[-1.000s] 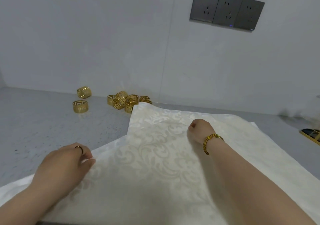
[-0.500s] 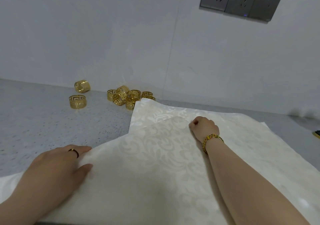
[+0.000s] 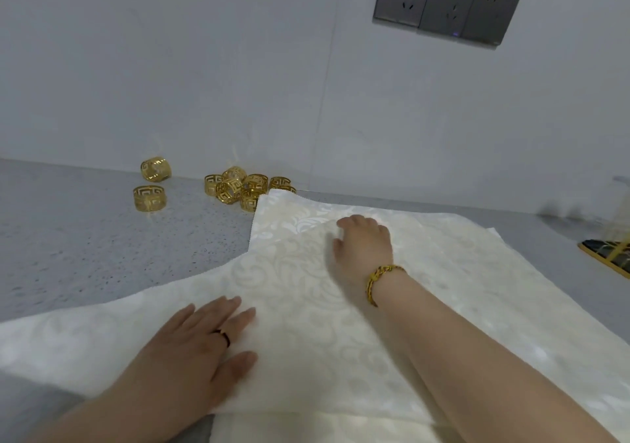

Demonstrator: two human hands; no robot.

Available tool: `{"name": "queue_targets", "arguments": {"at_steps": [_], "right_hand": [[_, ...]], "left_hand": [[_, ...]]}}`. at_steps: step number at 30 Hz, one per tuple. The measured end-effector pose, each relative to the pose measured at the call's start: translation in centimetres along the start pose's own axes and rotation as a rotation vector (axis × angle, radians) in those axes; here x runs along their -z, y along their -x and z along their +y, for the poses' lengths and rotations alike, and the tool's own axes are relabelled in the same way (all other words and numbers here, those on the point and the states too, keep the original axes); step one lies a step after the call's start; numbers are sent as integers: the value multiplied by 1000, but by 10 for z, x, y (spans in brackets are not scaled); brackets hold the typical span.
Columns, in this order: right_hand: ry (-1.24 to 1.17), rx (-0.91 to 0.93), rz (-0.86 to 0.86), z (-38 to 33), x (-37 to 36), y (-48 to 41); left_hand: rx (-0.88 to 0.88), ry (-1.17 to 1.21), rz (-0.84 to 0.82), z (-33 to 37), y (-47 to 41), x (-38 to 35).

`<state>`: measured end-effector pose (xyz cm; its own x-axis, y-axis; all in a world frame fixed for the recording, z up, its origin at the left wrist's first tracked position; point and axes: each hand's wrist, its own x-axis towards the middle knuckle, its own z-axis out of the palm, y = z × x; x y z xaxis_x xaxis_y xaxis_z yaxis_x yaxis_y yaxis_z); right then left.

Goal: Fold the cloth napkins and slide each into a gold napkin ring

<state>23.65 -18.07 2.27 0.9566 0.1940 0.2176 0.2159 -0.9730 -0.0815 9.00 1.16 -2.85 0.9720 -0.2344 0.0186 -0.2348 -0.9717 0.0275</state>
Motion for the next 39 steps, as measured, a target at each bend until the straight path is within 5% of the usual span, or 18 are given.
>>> {"name": "queue_targets", "arguments": {"at_steps": [2,4,7,12,20,26,34,39], "right_hand": [[-90,184,-47,-26,8,43],[-138,322,-153,-44,11,92],[-134,371,-312,-45,4,140],[-78,191,-367,20,5,159],[74,-401,-233,175,30,191],[-110,-602,-76,221,50,202],[-245,-618,-261,236,61,188],[-284,-599,-172,248,56,190]], "left_hand": [[26,-7,-33,3,-1,7],[62,33,101,7,-5,3],[111,41,3,14,1,9],[215,64,4,9,7,10],[502,92,39,-63,21,-8],[601,259,291,-77,23,-5],[716,282,154,-84,40,15],[709,237,117,-77,51,19]]}}
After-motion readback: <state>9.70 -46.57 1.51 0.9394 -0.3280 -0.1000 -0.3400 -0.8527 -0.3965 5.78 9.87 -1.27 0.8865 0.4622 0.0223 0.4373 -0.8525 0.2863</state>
